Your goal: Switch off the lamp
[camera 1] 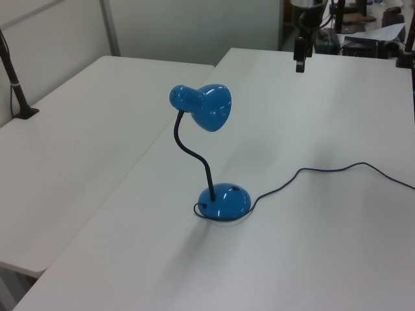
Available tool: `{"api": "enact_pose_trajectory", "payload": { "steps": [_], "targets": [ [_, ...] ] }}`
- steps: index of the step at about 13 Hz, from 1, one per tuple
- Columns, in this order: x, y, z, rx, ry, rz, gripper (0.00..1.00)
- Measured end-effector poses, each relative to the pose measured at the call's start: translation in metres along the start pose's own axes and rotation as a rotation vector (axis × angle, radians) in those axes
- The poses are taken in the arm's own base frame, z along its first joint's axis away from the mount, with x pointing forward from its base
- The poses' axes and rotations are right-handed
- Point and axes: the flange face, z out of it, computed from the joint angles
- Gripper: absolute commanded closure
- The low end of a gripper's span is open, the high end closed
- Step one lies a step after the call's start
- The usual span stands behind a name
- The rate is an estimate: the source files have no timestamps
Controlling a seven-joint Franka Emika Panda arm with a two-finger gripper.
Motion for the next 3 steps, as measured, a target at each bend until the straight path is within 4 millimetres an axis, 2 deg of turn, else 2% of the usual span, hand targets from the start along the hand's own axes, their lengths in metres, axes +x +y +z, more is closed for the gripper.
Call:
{"api": "enact_pose_trajectory", "payload": {
  "steps": [3],
  "targets": [
    [0.0015,0.0067,-0.0105,0.000,0.022,0.018,0.00]
  ]
}}
